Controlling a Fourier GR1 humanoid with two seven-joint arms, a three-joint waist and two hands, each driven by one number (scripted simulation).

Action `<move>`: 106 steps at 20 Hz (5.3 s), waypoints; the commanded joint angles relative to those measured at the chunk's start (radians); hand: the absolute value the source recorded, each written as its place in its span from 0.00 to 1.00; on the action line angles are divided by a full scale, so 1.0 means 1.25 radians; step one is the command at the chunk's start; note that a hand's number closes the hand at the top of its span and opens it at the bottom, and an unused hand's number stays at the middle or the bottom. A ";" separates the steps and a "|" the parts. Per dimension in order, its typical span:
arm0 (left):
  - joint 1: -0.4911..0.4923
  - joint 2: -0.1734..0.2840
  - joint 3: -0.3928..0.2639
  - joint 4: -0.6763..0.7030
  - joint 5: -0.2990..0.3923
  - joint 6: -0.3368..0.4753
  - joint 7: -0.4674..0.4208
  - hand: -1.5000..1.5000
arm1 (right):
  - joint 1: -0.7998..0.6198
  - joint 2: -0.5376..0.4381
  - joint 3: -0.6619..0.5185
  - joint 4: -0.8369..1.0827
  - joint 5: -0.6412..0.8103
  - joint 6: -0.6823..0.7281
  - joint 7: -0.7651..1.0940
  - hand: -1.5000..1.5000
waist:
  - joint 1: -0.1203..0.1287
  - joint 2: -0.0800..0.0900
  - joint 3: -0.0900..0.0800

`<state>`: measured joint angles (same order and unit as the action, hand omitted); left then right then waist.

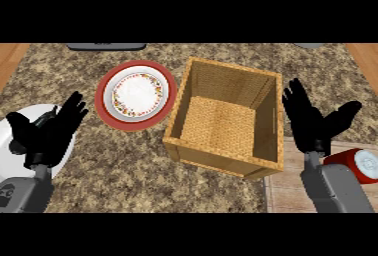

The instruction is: Pick the can from the cutting board and place it in the basket

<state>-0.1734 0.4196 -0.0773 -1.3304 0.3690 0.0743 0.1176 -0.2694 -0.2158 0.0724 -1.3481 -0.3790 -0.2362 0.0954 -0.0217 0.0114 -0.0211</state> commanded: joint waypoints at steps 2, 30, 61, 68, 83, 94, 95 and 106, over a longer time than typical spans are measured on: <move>-0.012 0.031 -0.005 -0.033 -0.056 -0.005 -0.058 0.50 | -0.018 -0.056 0.047 -0.065 -0.028 0.163 0.016 1.00 | 0.018 -0.012 0.017; -0.043 0.072 -0.044 -0.143 -0.207 0.038 -0.120 0.50 | -0.058 -0.786 -0.009 -0.520 0.113 0.764 0.205 0.00 | 0.028 -0.007 0.014; 0.021 -0.007 0.005 -0.207 -0.298 -0.012 -0.109 0.50 | -0.042 -0.636 0.147 -0.205 0.722 0.933 -0.160 0.00 | 0.025 -0.009 0.017; -0.009 -0.007 0.050 -0.217 -0.294 -0.054 -0.071 0.50 | -0.012 -0.563 0.149 -0.151 0.837 0.845 -0.219 0.00 | 0.022 -0.009 0.017; -0.009 -0.065 0.081 -0.174 -0.367 -0.085 -0.119 0.50 | 0.084 -0.499 0.086 -0.146 0.975 0.778 -0.333 0.00 | 0.017 -0.010 0.017; 0.008 -0.081 0.119 -0.179 -0.372 -0.127 -0.116 0.50 | 0.092 -0.453 0.066 -0.059 1.065 0.728 -0.399 0.00 | 0.018 -0.009 0.017; -0.029 -0.071 0.123 -0.219 -0.366 -0.129 -0.048 0.50 | 0.107 -0.478 0.046 -0.082 1.050 0.761 -0.394 0.00 | 0.016 -0.010 0.017; -0.028 -0.078 0.160 -0.154 -0.383 -0.153 -0.120 0.50 | 0.055 -0.420 0.058 0.103 1.140 0.672 -0.464 1.00 | 0.022 -0.008 0.017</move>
<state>-0.1881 0.3018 0.0892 -1.5613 -0.1182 -0.0943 -0.0159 -0.1637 -0.7738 0.1398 -1.3379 1.0157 0.6262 -0.4375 0.0023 -0.0029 -0.0058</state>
